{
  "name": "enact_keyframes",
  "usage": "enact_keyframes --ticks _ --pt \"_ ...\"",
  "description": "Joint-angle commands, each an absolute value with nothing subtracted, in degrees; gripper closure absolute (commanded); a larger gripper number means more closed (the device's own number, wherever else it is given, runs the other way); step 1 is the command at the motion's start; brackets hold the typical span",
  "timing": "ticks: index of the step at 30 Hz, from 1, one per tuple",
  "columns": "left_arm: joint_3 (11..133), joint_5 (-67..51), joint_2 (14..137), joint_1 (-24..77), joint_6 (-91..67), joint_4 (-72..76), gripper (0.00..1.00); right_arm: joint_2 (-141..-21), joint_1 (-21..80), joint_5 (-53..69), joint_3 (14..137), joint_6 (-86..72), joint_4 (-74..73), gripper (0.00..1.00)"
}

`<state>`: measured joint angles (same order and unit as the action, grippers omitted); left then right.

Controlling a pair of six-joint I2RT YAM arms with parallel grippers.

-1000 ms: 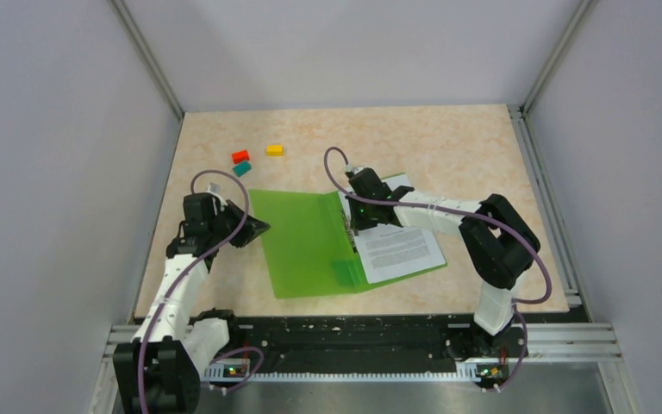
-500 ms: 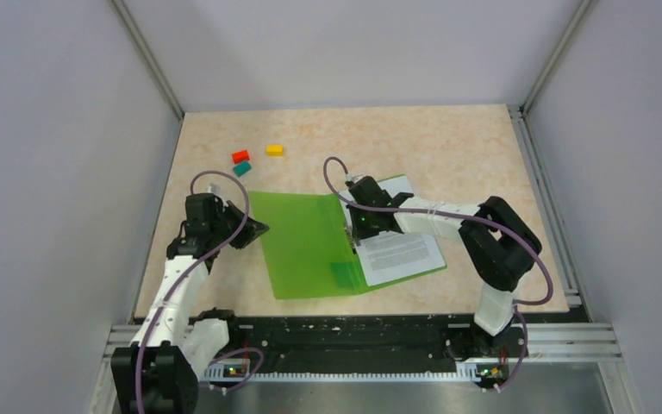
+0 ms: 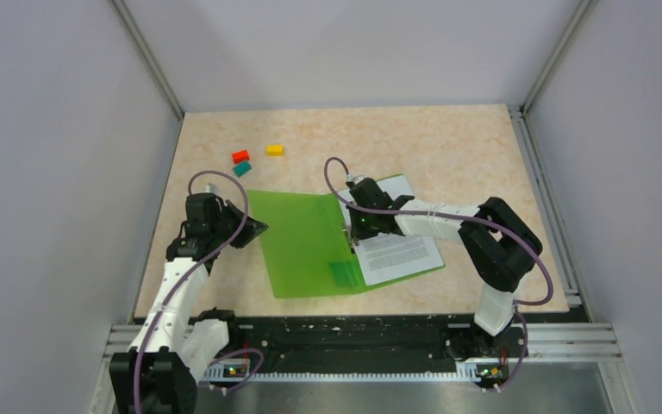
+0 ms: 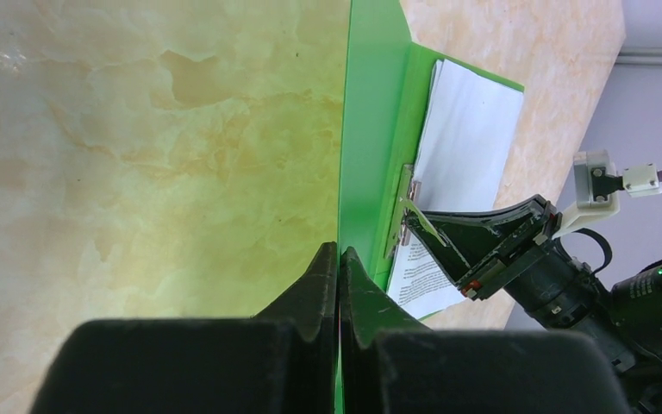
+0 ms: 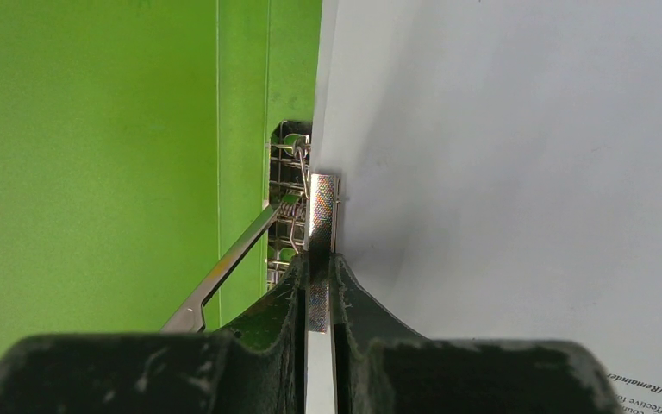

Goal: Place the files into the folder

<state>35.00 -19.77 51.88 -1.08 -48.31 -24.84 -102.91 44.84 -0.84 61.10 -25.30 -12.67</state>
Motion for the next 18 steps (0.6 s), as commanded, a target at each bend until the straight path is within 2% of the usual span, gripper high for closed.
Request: enact_keyframes --ticks 1,10,18 --pt "38.91 -15.86 51.16 -0.98 -48.07 -22.95 1.0 -103.9 45.44 -1.62 61.36 -24.99 -12.41 0.92" --pt "43.39 -15.66 53.56 -0.26 -45.8 -24.14 1.0 -103.83 45.35 -0.57 66.14 -23.56 -14.42 0.8" --pt "44.45 -16.15 54.71 -0.26 -45.07 -24.36 1.0 -101.36 45.39 1.14 67.41 -23.56 -15.31 0.75"
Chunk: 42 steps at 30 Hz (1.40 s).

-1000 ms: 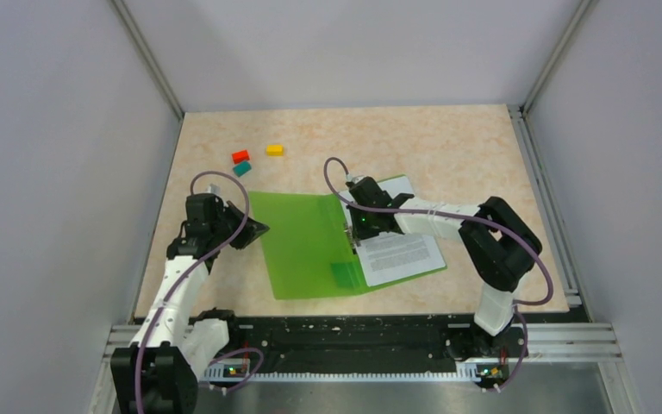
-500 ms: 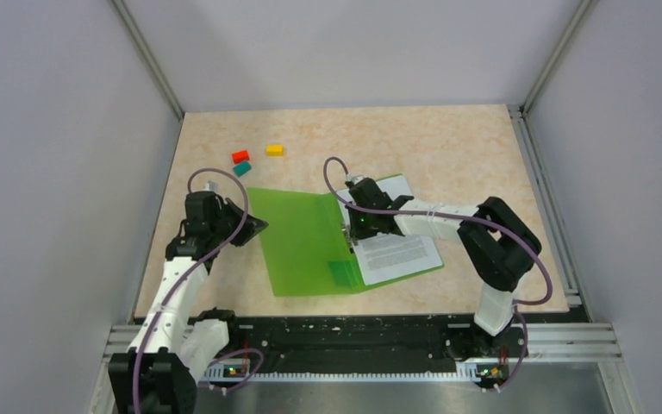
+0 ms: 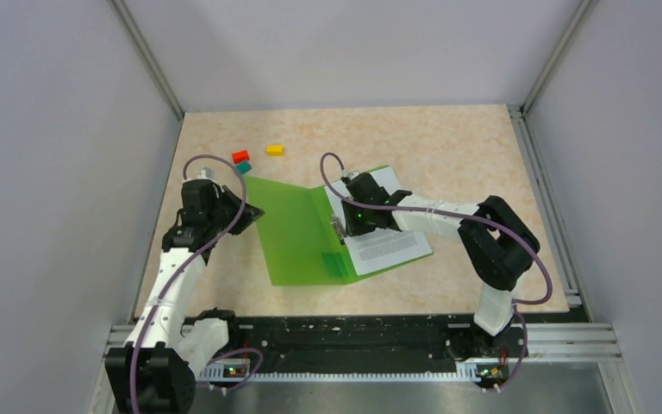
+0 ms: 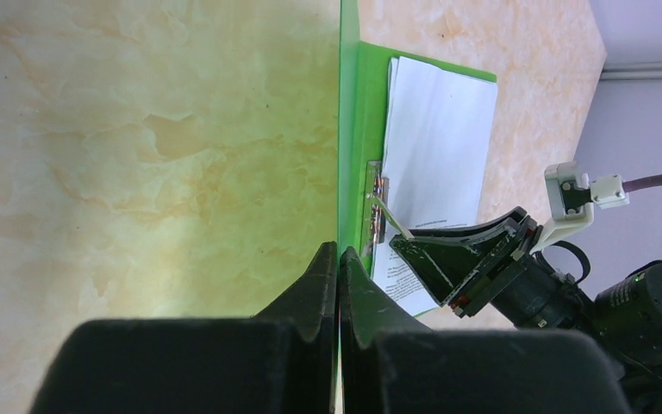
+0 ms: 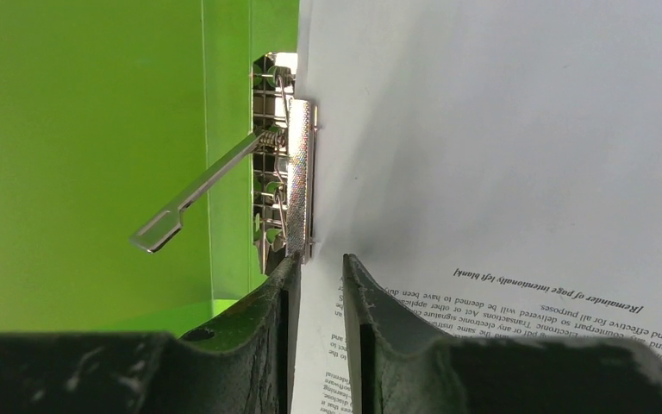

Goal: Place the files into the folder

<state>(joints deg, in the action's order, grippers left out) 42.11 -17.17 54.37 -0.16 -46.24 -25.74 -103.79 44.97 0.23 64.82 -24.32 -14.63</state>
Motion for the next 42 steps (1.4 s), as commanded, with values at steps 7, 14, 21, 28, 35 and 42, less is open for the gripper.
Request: enact_keyframes --ticks 7,14,21,28,35,42 --pt "45.24 -17.15 55.91 -0.26 -44.31 -24.35 1.0 -96.45 45.49 -1.98 68.13 -22.72 -17.84 0.76" --pt "45.73 -18.56 57.2 1.37 -43.15 -24.87 1.0 -98.76 47.7 -5.71 75.21 -19.15 -22.64 0.79" --pt "45.77 -18.72 57.32 1.37 -42.89 -24.95 1.0 -103.98 51.23 -10.21 83.8 -15.93 -27.33 0.8" --pt "45.76 -18.72 57.74 1.34 -42.56 -24.84 1.0 -107.16 53.39 -13.76 87.07 -14.3 -30.83 0.82" --pt "45.32 -19.07 58.18 1.33 -42.67 -24.17 1.0 -109.24 54.75 -16.7 88.96 -13.07 -32.55 0.84" --pt "45.42 -18.92 58.27 1.4 -42.5 -24.41 1.0 -110.21 55.27 -17.87 89.93 -12.57 -33.51 0.84"
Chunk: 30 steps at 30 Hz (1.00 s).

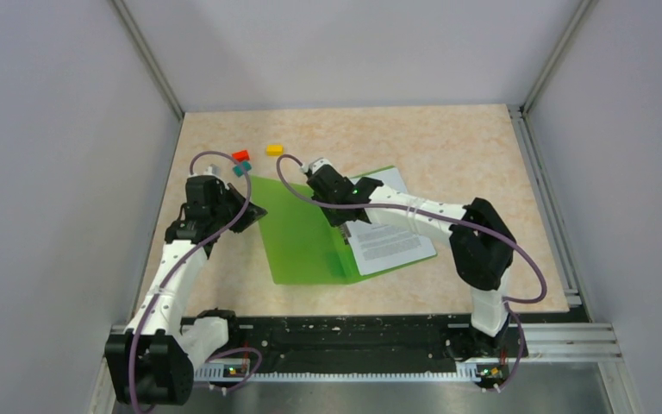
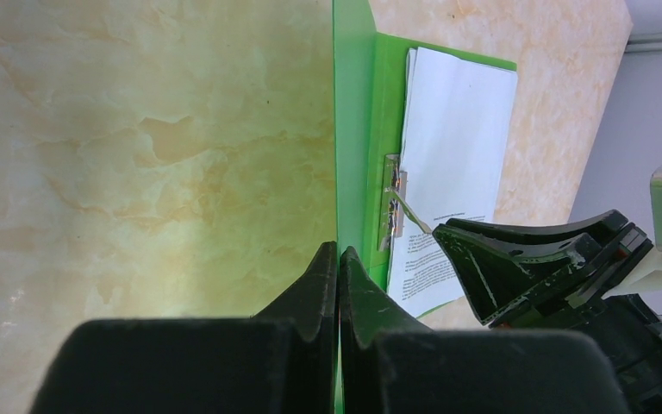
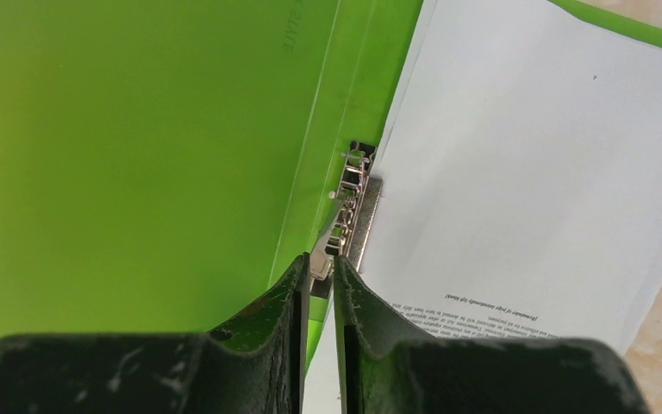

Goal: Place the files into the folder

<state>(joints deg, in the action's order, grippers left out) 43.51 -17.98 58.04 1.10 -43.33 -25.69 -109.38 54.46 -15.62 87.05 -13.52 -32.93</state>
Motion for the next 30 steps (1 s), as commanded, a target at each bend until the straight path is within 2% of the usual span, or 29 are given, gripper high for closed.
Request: enact_keyframes --ticks 1,15,30 --pt "45.44 -18.85 58.28 1.36 -42.47 -24.4 1.0 -110.31 55.4 -18.05 89.91 -12.48 -33.62 0.84" --pt "44.62 -18.57 58.36 1.38 -42.96 -23.81 1.0 -111.4 56.5 -18.25 89.91 -11.29 -33.99 0.84" --pt "44.6 -15.31 58.15 1.33 -43.16 -25.45 1.0 -109.85 56.47 -20.01 85.86 -12.35 -34.0 0.93"
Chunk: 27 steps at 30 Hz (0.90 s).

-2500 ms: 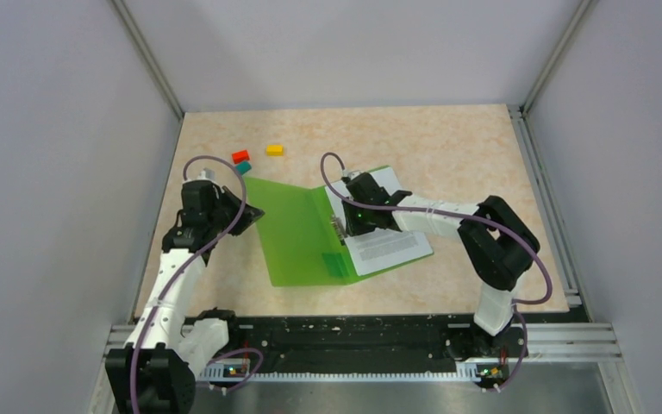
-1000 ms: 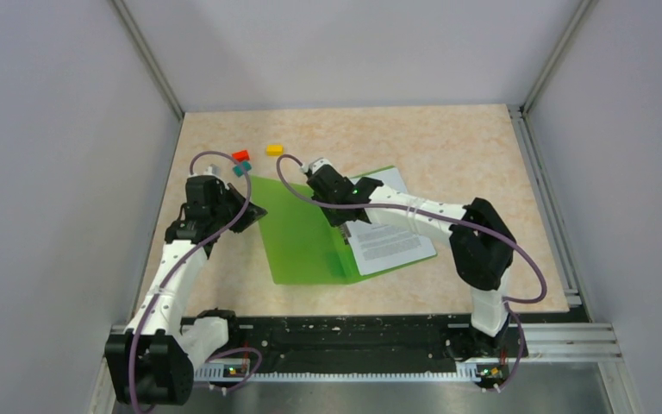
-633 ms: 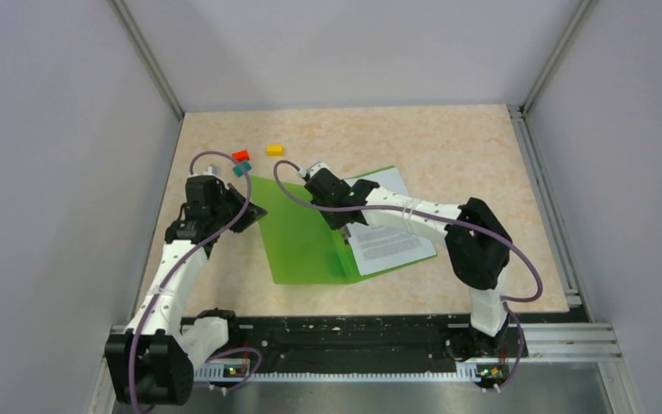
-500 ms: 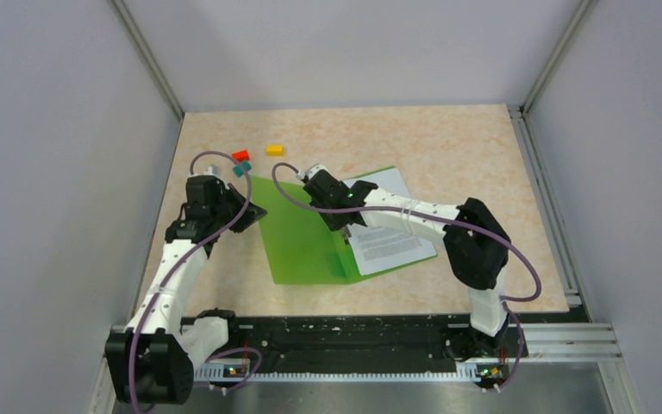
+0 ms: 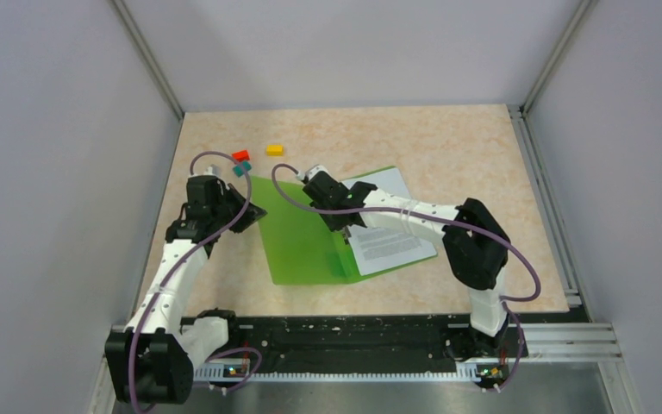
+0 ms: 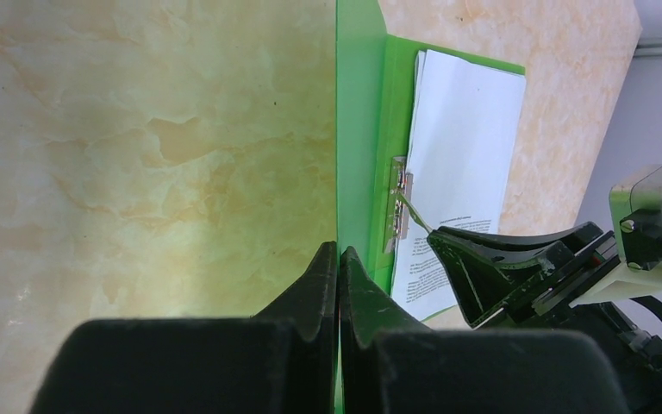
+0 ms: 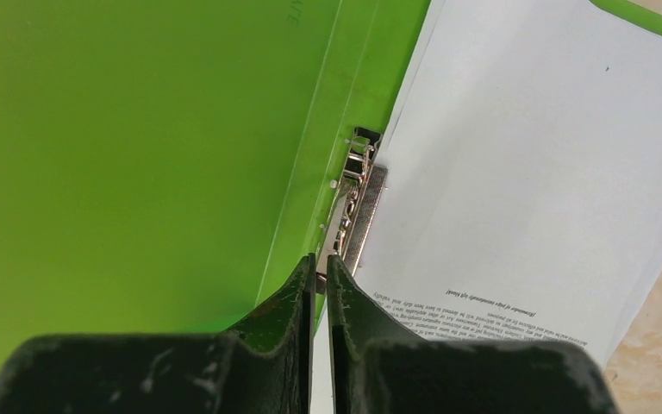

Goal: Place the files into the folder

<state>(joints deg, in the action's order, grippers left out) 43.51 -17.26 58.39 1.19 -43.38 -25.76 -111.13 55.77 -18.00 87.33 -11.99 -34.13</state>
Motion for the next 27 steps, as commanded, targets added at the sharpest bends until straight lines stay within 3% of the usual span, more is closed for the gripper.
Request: enact_keyframes --ticks 1,10,27 --pt "44.57 -14.87 58.18 1.32 -43.17 -25.55 1.0 -109.63 56.5 -20.0 85.37 -12.51 -33.88 0.94" --pt "44.14 -12.31 57.57 1.24 -43.41 -26.35 1.0 -107.12 56.42 -20.07 80.5 -13.86 -32.43 1.0" --pt "43.62 -11.98 57.98 1.23 -43.18 -26.73 1.0 -106.67 55.31 -16.49 72.84 -16.15 -28.85 1.0"
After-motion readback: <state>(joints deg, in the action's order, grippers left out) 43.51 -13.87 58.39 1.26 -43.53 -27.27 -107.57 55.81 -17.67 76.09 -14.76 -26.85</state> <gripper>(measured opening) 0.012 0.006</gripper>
